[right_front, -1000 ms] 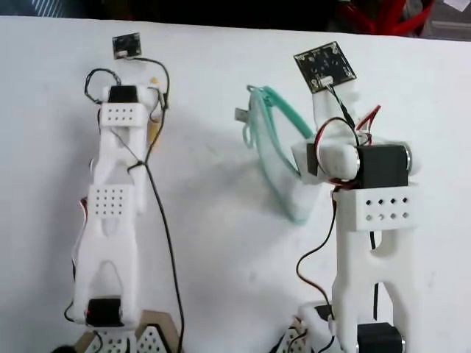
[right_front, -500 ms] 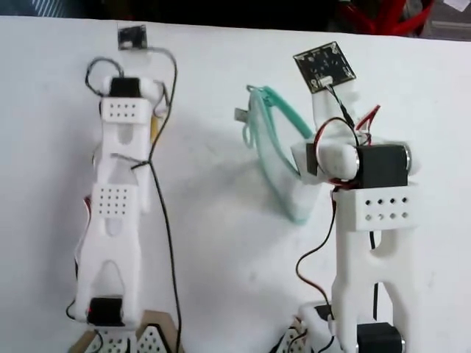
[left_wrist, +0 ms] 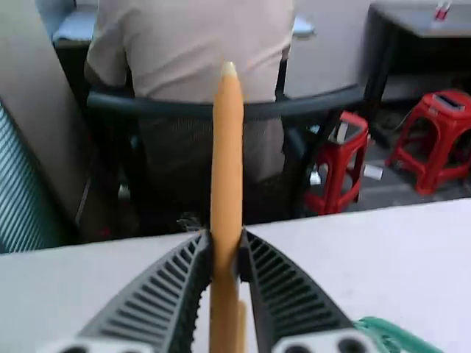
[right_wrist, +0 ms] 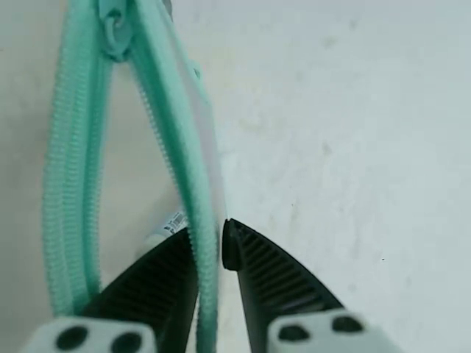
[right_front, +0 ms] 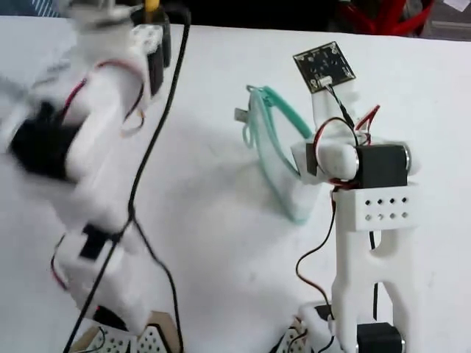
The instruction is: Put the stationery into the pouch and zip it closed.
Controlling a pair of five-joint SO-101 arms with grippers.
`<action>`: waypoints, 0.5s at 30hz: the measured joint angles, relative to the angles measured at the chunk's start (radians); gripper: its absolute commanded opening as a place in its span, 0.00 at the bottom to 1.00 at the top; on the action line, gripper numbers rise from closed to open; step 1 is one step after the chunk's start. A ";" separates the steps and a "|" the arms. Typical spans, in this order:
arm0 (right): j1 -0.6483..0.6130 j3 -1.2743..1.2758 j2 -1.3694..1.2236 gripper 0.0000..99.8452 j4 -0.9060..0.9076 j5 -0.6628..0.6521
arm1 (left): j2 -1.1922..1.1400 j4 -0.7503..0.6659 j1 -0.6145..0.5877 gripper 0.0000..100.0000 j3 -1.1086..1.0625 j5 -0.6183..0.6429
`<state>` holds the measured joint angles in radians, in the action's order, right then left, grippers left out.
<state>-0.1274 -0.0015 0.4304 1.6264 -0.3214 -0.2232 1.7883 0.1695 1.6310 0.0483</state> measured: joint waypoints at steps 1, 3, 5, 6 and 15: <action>0.000 0.000 0.000 0.02 0.000 0.000 | 0.046 0.000 0.008 0.02 0.000 0.000; 0.000 0.000 0.000 0.02 0.000 0.000 | 0.132 0.000 0.023 0.02 0.002 0.000; 0.000 0.000 0.000 0.02 0.000 0.000 | 0.216 0.000 0.051 0.02 0.002 0.000; 0.000 0.000 0.000 0.02 0.000 0.000 | 0.258 0.000 0.061 0.02 0.006 0.000; 0.000 0.000 0.000 0.02 0.000 0.000 | 0.701 0.000 0.150 0.02 -0.275 0.000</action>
<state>-0.1274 -0.0015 0.4304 1.6264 -0.3214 0.4780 1.7883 0.3199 1.3564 0.0483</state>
